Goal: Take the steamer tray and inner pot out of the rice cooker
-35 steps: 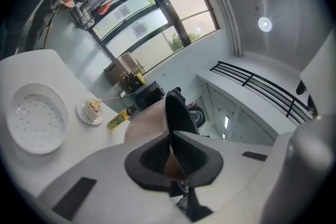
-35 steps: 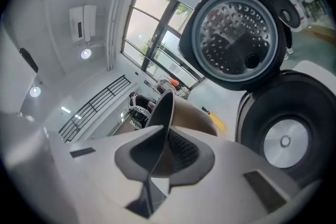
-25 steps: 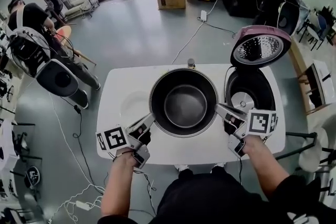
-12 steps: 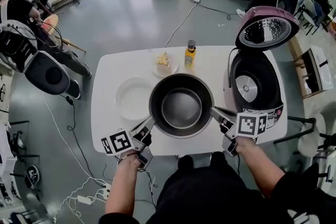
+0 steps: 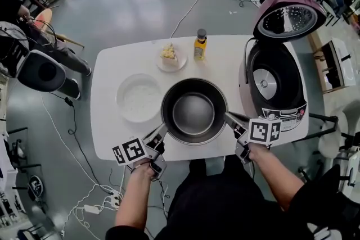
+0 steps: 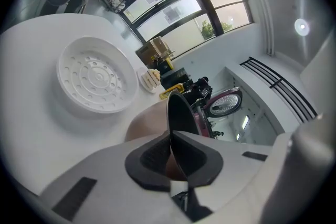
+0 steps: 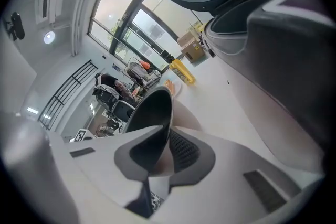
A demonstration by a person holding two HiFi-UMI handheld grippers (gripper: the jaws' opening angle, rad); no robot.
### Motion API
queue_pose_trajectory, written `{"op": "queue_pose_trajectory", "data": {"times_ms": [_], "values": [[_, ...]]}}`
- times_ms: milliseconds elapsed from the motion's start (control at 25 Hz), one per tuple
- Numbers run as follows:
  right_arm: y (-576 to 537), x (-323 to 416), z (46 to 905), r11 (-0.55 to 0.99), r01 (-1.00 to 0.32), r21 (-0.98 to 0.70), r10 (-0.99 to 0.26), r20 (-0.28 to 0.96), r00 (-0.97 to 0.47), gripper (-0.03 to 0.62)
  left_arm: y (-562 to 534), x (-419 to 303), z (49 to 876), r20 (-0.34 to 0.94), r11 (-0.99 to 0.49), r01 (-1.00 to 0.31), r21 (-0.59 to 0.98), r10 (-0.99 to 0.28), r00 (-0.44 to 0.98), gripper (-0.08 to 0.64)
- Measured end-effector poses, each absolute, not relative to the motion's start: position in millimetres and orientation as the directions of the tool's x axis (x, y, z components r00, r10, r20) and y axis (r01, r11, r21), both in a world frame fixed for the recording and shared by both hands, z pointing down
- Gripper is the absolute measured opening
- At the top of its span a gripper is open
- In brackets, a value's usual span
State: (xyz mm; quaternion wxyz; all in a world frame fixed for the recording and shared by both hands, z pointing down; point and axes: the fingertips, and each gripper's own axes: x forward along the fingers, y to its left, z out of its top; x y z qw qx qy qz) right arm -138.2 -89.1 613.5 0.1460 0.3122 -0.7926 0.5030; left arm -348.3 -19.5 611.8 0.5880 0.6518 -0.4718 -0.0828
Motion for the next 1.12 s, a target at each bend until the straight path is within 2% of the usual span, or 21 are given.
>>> {"op": "queue_pose_trajectory", "data": {"times_ms": [280, 440, 520, 600, 720, 880, 1120], "values": [[-96.6, -133.8, 628.9, 0.278, -0.659, -0.699, -0.367, 0.557, -0.745, 0.034, -23.5, -343.3, 623.2, 0.438, 0.128, -0.513, 0.849, -0.714, 0.547, 0.018], [-96.7, -136.0, 628.5, 0.332, -0.671, -0.663, -0.368, 0.563, -0.74, 0.046, -27.7, -346.2, 622.2, 0.439, 0.118, -0.535, 0.836, -0.73, 0.524, 0.023], [-98.0, -143.7, 622.3, 0.385, -0.679, -0.625, -0.373, 0.568, -0.734, 0.135, -31.4, -354.1, 621.7, 0.46, 0.105, -0.593, 0.798, -0.743, 0.487, 0.061], [-100.9, -145.5, 610.1, 0.455, -0.713, -0.534, -0.412, 0.584, -0.7, 0.203, -34.1, -361.6, 616.0, 0.47, 0.094, -0.632, 0.769, -0.754, 0.459, 0.169], [-109.3, -141.2, 580.1, 0.545, -0.74, -0.393, -0.492, 0.565, -0.662, 0.213, -39.5, -371.0, 595.1, 0.474, 0.063, -0.701, 0.711, -0.779, 0.411, 0.249], [-123.2, -146.5, 524.8, 0.654, -0.72, -0.231, -0.576, 0.465, -0.673, 0.213, -52.8, -383.8, 542.2, 0.45, 0.007, -0.855, 0.519, -0.852, 0.266, 0.244], [-137.1, -156.4, 442.5, 0.713, -0.701, -0.011, -0.672, 0.275, -0.687, 0.213, -64.0, -401.5, 458.1, 0.293, 0.055, -0.967, 0.247, -0.956, 0.021, 0.186]]}}
